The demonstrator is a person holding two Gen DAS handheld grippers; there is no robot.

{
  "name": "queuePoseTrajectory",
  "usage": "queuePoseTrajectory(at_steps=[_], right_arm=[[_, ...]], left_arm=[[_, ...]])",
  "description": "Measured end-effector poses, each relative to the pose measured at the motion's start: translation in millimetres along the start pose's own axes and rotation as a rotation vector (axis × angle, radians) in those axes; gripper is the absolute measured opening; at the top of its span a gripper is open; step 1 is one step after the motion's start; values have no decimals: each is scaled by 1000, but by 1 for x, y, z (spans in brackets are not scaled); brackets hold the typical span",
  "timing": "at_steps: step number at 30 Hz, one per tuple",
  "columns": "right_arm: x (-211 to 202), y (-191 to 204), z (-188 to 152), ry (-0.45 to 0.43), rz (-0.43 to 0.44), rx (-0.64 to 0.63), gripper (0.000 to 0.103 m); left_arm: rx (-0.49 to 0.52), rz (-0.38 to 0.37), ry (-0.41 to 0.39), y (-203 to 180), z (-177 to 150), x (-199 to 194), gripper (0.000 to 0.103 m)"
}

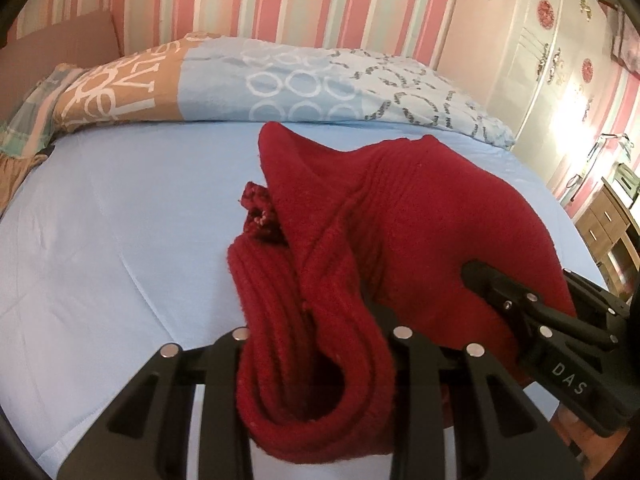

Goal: Fold small clothes

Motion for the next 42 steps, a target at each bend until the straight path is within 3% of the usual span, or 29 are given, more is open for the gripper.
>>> queuePoseTrajectory(at_steps=[11,19,36,42], right_arm=[[-65,-72,-11,-66,-82,9,40],[-83,-123,-39,-66,-113,43,40],[-74,-163,-81,-40,-100,46,40],[-56,-182,-119,35,-83,70,40]], left_arm=[[57,-29,-49,-98,-1,-12,31],[74,-13,-44,-159,-21,1,31],[85,55,-24,-195,-55,33,31],[51,68,31,-197,-85,57,33]])
Point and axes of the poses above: each gripper's, at about its wrist camera, not at the fingertips, and x roughly the way its jaws point, y to its left, z to its top, the point moved 4 cm from there along x, roughly the way its jaws point, and after that the axes turned 4 degrees about y, right-handed, at the moved point
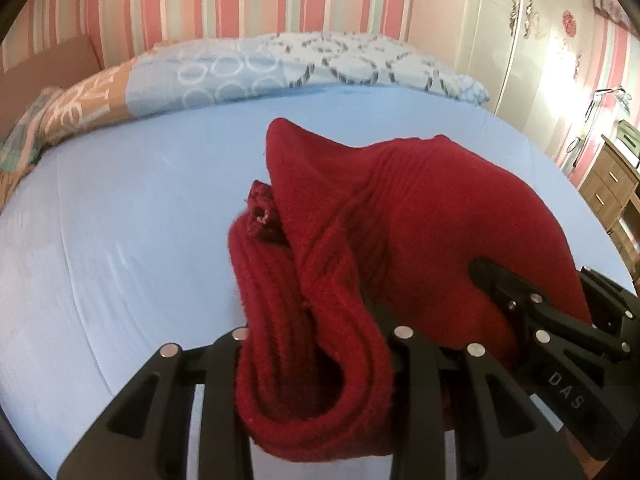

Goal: Fold small clothes

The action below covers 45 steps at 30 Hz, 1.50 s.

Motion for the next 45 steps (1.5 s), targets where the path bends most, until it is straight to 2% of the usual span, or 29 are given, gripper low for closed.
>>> queuePoseTrajectory(at_steps=[2,5,9,10,17,18,19,20,21,22,23,26,28,32,35,39,41,45], right_arm=[[6,-7,-19,34,14,28,40],[13,-15,-46,76,13,43,42],[13,-24,-67,92,24,71,45],[12,-23,-69,91,23,68,45],[5,-23,-83,81,6,94,47],[5,-23,-84,81,-1,93,53],[4,-24,-86,82,-19,94,66],[2,-27,-89,81,-41,100,72],[0,-29,-91,76,-54,109,82],[-3,-30,-92,72,-59,116,88],[-6,-31,-93,69,-61,123,88],[-20,-24,-92,56,-123,96,96],[-29,-17,-92,55,-174,70,100],[-51,3,-92,56,-219,57,100],[-72,33,-91,66,-201,41,100],[-96,75,-85,63,-183,41,100],[-110,98,-79,50,-182,54,100],[-130,132,-66,30,-169,74,100]], left_arm=[[-35,-6,29,0,-16,7,34],[-87,-21,62,1,-43,18,41],[-134,-15,62,11,-67,21,68],[-146,-20,63,15,-72,22,70],[-153,-50,70,22,-80,22,76],[-155,-54,73,23,-80,22,78],[-155,-59,69,25,-81,21,79],[-155,-59,64,27,-83,20,81],[-155,-63,56,29,-85,17,81],[-152,-65,45,30,-88,12,81],[-142,-60,31,31,-90,6,81],[-82,-7,-18,32,-95,-13,82],[-48,19,-52,36,-95,-25,84],[21,65,-90,44,-98,-48,88],[37,94,-119,59,-95,-74,91],[16,89,-151,91,-90,-116,95],[-3,112,-154,114,-87,-138,101],[-12,148,-136,148,-88,-169,101]])
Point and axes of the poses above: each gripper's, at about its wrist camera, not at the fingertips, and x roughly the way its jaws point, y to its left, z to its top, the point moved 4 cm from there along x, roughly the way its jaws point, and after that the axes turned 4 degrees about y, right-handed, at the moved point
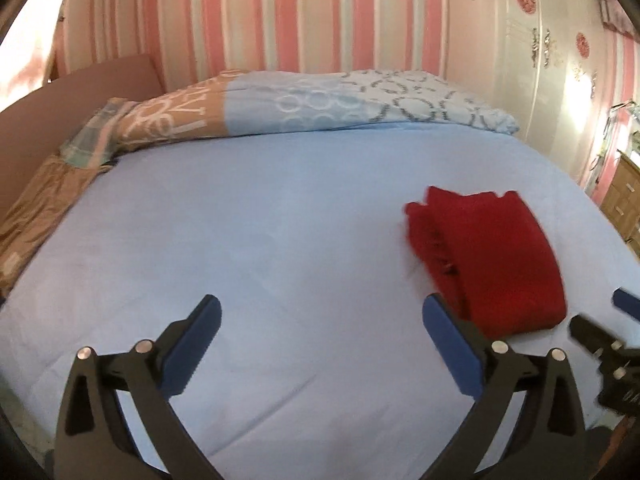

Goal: Fold small clothes

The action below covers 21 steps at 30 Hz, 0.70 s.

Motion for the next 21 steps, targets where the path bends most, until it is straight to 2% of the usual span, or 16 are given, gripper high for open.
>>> queuePoseTrajectory(at_steps=[7,10,13,18,21], right_arm=[[-44,40,6,-37,-18,-48,100],[-47,46,4,-30,0,-51,100],[-45,48,2,-24,0,-43,100],[-42,52,3,-20,-11,-66,100],[-40,52,4,-19,-14,-72,100]], left_arm=[[17,-22,21,51,-17,-41,101],[-12,-36,0,66,-22,-57,101],[-69,-49,12,81,-25,-67,101],[-74,26,8,94,-24,-73,101],[-68,27,11,94,-24,-72,101]])
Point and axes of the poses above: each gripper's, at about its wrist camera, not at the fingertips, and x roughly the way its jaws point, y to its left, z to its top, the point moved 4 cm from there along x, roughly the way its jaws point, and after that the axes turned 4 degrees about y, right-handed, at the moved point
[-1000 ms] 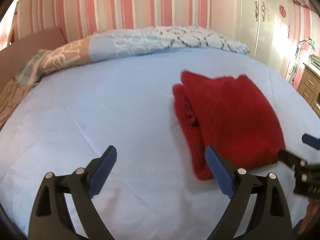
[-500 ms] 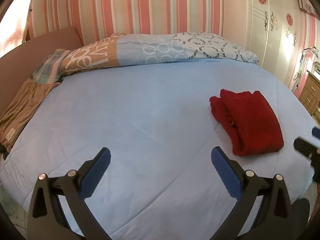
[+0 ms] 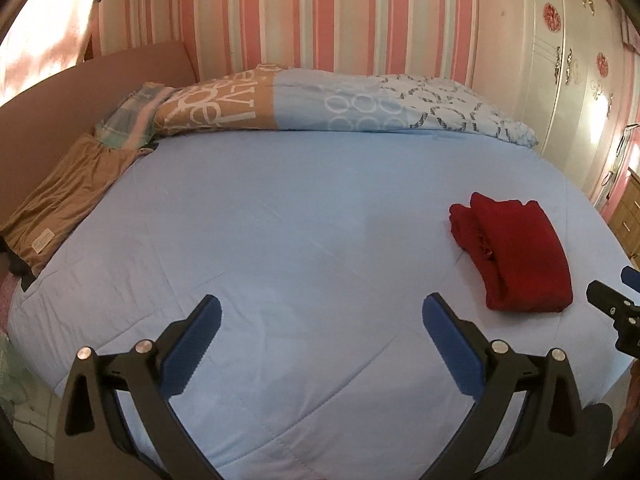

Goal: Fold small clothes

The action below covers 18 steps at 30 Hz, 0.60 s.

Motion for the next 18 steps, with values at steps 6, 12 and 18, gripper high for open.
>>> queuePoseTrajectory(at_steps=[6,12,18], right_arm=[[4,-4,0,4,-18,8,100],[7,-5,2,2,-14,10,100],[9,-4,4,-5,-16,12,100]], left_arm=[[20,-50,13,-10,2,2,101],[14,16,12,-14,9,2,101],[84,95,5,-23,9,5,101]])
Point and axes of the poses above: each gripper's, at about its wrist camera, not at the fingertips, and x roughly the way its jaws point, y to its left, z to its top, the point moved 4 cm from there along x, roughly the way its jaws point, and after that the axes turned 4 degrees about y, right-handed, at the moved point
